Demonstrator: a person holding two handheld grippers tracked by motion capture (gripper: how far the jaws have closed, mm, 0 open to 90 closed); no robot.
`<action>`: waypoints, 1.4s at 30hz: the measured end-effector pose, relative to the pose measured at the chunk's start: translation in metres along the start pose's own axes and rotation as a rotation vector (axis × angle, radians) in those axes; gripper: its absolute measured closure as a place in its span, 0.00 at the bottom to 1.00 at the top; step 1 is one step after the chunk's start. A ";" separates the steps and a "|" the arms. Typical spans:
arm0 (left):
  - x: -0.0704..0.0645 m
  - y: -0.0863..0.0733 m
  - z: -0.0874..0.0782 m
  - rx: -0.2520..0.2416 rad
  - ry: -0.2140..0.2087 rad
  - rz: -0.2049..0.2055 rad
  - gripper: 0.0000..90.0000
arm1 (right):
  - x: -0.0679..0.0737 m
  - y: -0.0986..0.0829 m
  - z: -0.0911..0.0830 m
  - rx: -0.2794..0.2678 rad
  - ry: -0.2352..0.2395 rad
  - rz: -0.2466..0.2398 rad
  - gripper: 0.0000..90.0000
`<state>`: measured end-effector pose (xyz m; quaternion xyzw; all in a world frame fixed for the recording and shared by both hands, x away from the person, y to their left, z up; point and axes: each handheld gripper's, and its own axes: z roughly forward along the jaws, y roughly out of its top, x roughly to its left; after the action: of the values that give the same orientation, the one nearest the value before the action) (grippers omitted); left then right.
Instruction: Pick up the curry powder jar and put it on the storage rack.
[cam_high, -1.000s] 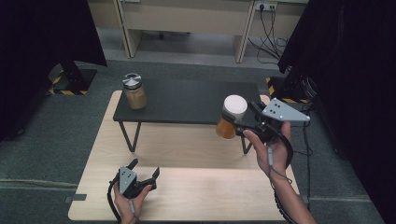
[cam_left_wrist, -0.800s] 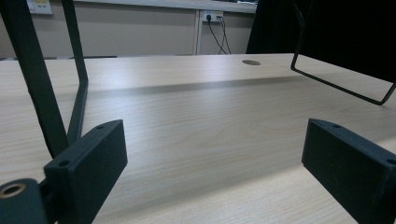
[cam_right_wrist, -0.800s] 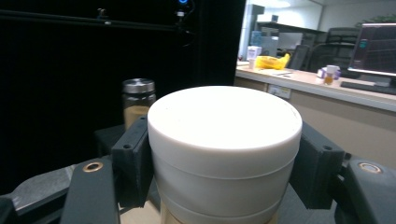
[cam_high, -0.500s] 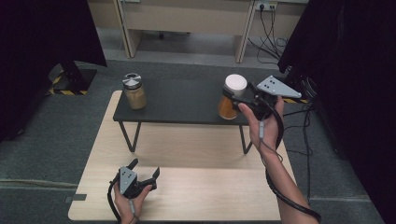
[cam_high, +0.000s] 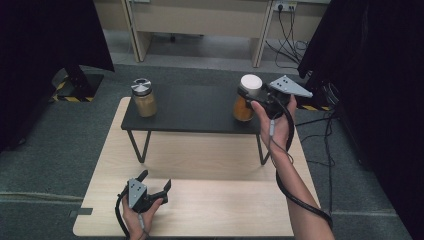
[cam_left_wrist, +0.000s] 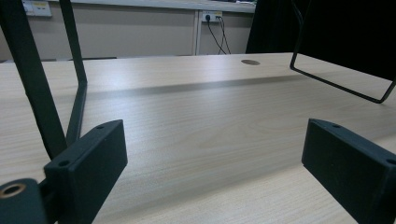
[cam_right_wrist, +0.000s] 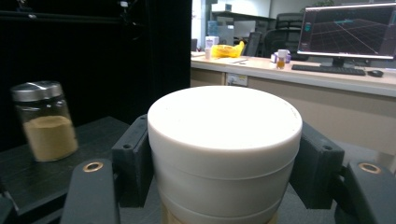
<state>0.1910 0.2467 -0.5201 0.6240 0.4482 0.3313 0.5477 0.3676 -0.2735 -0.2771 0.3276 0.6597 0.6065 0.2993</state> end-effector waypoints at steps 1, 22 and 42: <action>0.000 0.000 0.000 0.000 0.000 -0.001 0.07 | -0.001 0.000 0.003 0.006 -0.002 0.003 0.38; -0.001 0.000 0.001 -0.002 -0.002 0.007 0.07 | -0.001 -0.004 0.015 0.025 -0.007 -0.007 0.38; -0.001 -0.001 0.001 -0.005 -0.002 0.006 0.07 | 0.004 -0.011 0.014 -0.022 -0.045 -0.006 0.14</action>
<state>0.1911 0.2455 -0.5208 0.6243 0.4451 0.3335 0.5485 0.3755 -0.2628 -0.2895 0.3360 0.6471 0.6052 0.3197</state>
